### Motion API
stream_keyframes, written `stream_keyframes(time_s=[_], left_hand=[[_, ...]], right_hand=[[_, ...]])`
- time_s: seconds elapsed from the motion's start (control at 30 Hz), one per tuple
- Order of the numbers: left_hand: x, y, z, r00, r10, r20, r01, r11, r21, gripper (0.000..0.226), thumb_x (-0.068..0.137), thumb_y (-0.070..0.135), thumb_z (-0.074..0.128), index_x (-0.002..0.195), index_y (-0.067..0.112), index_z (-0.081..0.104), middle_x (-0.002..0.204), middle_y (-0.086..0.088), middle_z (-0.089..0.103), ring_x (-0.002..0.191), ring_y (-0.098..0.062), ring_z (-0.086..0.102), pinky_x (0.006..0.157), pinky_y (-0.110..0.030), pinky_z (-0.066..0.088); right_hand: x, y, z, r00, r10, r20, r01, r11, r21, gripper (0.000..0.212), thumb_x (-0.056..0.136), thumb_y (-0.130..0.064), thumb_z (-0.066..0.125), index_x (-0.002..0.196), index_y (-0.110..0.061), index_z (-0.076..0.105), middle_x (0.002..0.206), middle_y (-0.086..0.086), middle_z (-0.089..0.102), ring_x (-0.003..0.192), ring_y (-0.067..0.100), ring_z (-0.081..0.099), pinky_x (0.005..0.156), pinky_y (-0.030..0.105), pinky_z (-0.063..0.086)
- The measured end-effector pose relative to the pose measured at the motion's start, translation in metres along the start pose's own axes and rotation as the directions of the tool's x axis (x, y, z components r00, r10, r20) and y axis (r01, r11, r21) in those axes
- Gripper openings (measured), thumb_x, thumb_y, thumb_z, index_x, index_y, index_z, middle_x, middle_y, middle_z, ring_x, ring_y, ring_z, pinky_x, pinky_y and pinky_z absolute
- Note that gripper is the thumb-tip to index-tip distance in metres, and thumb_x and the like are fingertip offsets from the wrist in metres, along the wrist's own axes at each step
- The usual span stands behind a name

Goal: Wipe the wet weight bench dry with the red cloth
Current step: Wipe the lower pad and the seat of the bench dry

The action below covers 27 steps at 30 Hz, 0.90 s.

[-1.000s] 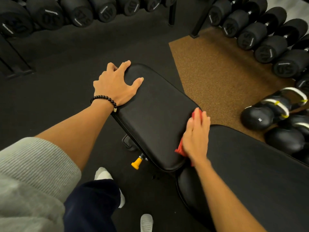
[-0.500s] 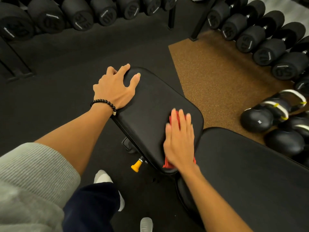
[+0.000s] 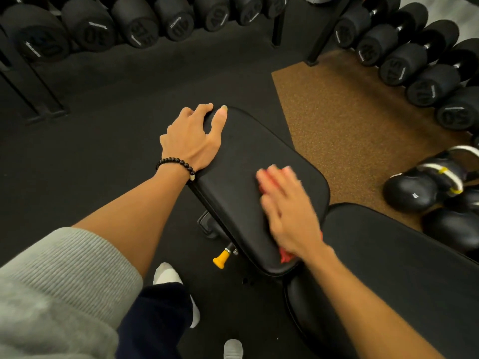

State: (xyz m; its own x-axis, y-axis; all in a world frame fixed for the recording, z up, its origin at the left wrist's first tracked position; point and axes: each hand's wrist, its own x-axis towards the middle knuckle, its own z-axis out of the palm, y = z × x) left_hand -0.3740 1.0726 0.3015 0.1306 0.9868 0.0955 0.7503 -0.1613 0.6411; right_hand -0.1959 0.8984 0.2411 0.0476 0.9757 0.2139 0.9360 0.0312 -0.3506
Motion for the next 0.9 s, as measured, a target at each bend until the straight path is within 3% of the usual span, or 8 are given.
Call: stream_keyframes(time_s=[0.1, 0.17, 0.33, 0.43, 0.53, 0.7, 0.77, 0.9], left_hand=[[-0.001, 0.002, -0.001, 1.0, -0.005, 0.004, 0.005, 1.0, -0.009, 0.061, 0.091, 0.075, 0.023, 0.131, 0.041, 0.053, 0.114, 0.008, 0.057, 0.103, -0.022, 0.057, 0.09, -0.044, 0.04], [-0.002, 0.003, -0.002, 1.0, -0.017, 0.0, 0.017, 0.999, -0.041, 0.059, 0.09, 0.075, 0.024, 0.126, 0.041, 0.056, 0.109, 0.008, 0.057, 0.101, -0.022, 0.057, 0.086, -0.042, 0.039], [-0.003, 0.0, -0.004, 0.999, -0.045, -0.024, 0.042, 0.991, -0.129, 0.048, 0.092, 0.071, 0.028, 0.11, 0.042, 0.061, 0.099, 0.011, 0.058, 0.093, -0.016, 0.054, 0.081, -0.037, 0.037], [-0.004, 0.001, -0.006, 0.998, -0.053, -0.016, 0.049, 0.981, -0.186, 0.042, 0.094, 0.071, 0.026, 0.093, 0.043, 0.058, 0.091, 0.012, 0.056, 0.088, -0.014, 0.054, 0.08, -0.037, 0.038], [-0.005, 0.003, -0.009, 0.996, -0.081, 0.045, 0.089, 0.973, -0.215, 0.037, 0.093, 0.072, 0.024, 0.081, 0.048, 0.049, 0.092, 0.014, 0.055, 0.092, -0.017, 0.052, 0.082, -0.037, 0.034], [0.007, 0.004, -0.025, 0.926, -0.134, 0.352, 0.319, 0.776, -0.544, 0.072, 0.079, 0.088, 0.027, 0.135, 0.05, 0.05, 0.126, 0.019, 0.059, 0.124, -0.013, 0.052, 0.112, -0.038, 0.033], [0.013, 0.003, -0.035, 0.879, -0.084, 0.469, 0.405, 0.65, -0.643, 0.068, 0.087, 0.081, 0.026, 0.134, 0.044, 0.057, 0.116, 0.01, 0.069, 0.118, -0.015, 0.062, 0.105, -0.033, 0.045], [0.025, -0.012, -0.042, 0.813, -0.038, 0.581, 0.499, 0.56, -0.661, 0.089, 0.085, 0.084, 0.02, 0.157, 0.032, 0.014, 0.159, -0.002, 0.032, 0.135, -0.021, 0.048, 0.116, -0.038, 0.032]], right_hand=[[0.064, 0.006, 0.003, 0.923, 0.37, -0.103, -0.372, 0.928, 0.004, 0.052, 0.105, -0.038, 0.024, 0.156, -0.027, 0.029, 0.161, 0.0, 0.03, 0.151, 0.028, 0.017, 0.12, 0.052, 0.022], [0.11, -0.024, 0.011, 0.882, 0.449, -0.142, -0.45, 0.893, 0.026, 0.052, 0.105, -0.035, 0.025, 0.155, -0.025, 0.028, 0.16, 0.002, 0.031, 0.149, 0.031, 0.02, 0.12, 0.052, 0.02], [0.101, -0.097, 0.024, 0.995, 0.065, -0.078, -0.065, 0.998, 0.001, 0.054, 0.104, -0.029, 0.034, 0.157, -0.021, 0.025, 0.164, 0.001, 0.022, 0.153, 0.026, 0.009, 0.122, 0.044, 0.017], [0.036, -0.066, 0.008, 0.962, -0.269, 0.045, 0.267, 0.963, 0.038, 0.049, 0.105, -0.029, 0.038, 0.154, -0.024, 0.035, 0.163, -0.004, 0.027, 0.154, 0.018, 0.011, 0.123, 0.038, 0.016], [0.042, -0.014, 0.001, 0.976, -0.218, 0.001, 0.217, 0.976, 0.026, 0.047, 0.106, -0.031, 0.038, 0.153, -0.027, 0.038, 0.161, -0.006, 0.032, 0.152, 0.019, 0.018, 0.122, 0.046, 0.023], [0.139, -0.06, 0.017, 0.914, 0.369, -0.166, -0.369, 0.929, 0.035, 0.054, 0.102, -0.031, 0.024, 0.154, -0.022, 0.032, 0.158, 0.0, 0.035, 0.148, 0.031, 0.023, 0.117, 0.053, 0.026], [0.152, -0.098, 0.025, 0.936, 0.299, -0.186, -0.304, 0.953, 0.003, 0.056, 0.098, -0.03, 0.021, 0.151, -0.019, 0.035, 0.154, 0.002, 0.039, 0.144, 0.032, 0.029, 0.113, 0.052, 0.031], [0.091, -0.125, 0.026, 0.991, -0.12, -0.053, 0.12, 0.993, -0.016, 0.052, 0.104, -0.03, 0.033, 0.155, -0.018, 0.032, 0.162, 0.001, 0.03, 0.152, 0.026, 0.016, 0.121, 0.044, 0.022]])
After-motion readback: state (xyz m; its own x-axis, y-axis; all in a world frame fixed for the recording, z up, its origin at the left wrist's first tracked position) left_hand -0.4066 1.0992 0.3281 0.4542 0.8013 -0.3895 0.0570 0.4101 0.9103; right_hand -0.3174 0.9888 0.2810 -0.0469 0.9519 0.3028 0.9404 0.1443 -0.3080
